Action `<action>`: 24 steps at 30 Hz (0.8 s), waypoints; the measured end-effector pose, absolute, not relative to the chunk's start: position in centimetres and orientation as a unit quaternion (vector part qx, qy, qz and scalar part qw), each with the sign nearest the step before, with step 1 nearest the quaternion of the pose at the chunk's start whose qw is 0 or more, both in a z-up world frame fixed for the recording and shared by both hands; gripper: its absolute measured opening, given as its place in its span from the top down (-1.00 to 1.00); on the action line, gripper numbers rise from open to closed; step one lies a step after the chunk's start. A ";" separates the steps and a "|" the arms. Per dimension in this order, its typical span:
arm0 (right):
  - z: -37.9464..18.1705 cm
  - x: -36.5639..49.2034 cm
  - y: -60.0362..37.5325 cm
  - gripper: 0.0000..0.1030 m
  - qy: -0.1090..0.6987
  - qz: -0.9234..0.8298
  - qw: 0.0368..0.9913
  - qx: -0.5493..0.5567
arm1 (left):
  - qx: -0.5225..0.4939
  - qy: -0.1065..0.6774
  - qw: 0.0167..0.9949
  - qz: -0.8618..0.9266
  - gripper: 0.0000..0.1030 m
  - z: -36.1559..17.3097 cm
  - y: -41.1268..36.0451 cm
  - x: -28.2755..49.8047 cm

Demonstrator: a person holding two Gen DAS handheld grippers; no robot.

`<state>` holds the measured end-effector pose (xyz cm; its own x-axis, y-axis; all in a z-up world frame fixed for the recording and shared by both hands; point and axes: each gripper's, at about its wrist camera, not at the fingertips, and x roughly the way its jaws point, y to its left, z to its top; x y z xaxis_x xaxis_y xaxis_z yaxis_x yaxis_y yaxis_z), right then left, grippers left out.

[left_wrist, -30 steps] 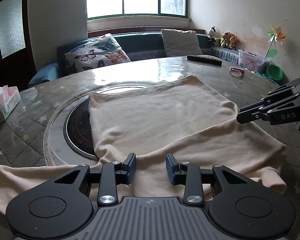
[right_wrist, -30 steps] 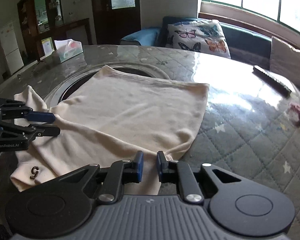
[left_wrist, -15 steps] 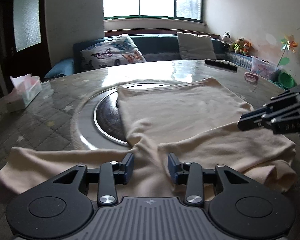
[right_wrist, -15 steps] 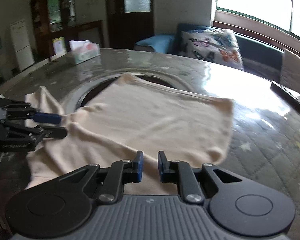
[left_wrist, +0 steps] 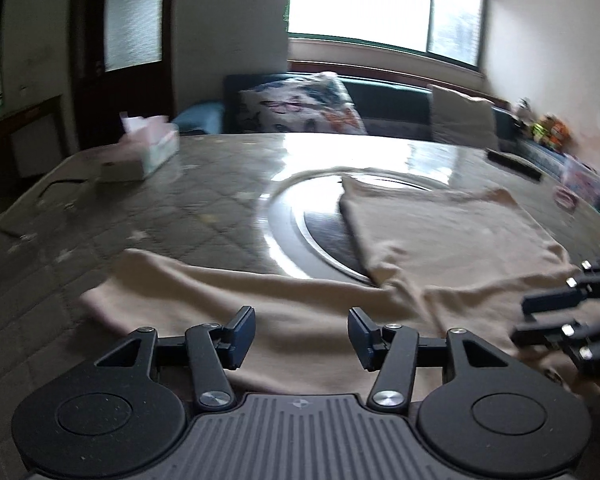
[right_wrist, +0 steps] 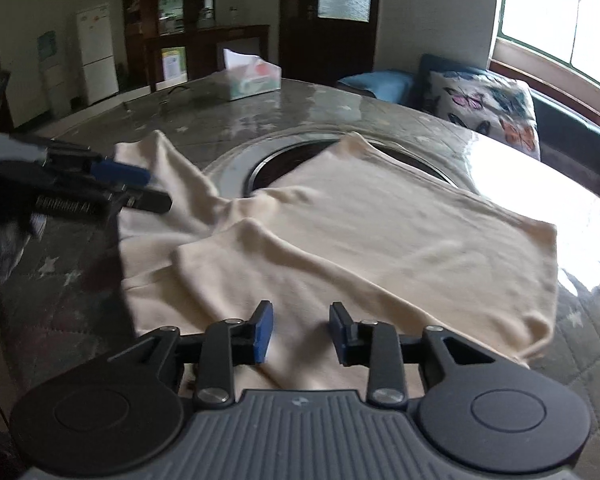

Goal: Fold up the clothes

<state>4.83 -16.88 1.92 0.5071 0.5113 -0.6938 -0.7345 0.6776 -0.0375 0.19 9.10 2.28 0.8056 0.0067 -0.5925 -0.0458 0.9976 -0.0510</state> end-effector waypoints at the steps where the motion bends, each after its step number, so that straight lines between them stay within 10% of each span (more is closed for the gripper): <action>1: 2.0 4.7 -16.6 0.36 0.335 0.370 0.851 -0.166 | -0.034 0.311 0.950 0.023 -0.08 2.4 9.6 0.2; 24: 2.0 4.0 -12.7 0.35 0.327 0.407 0.836 -0.167 | -0.108 0.308 0.929 0.174 -0.10 1.9 18.6 -0.4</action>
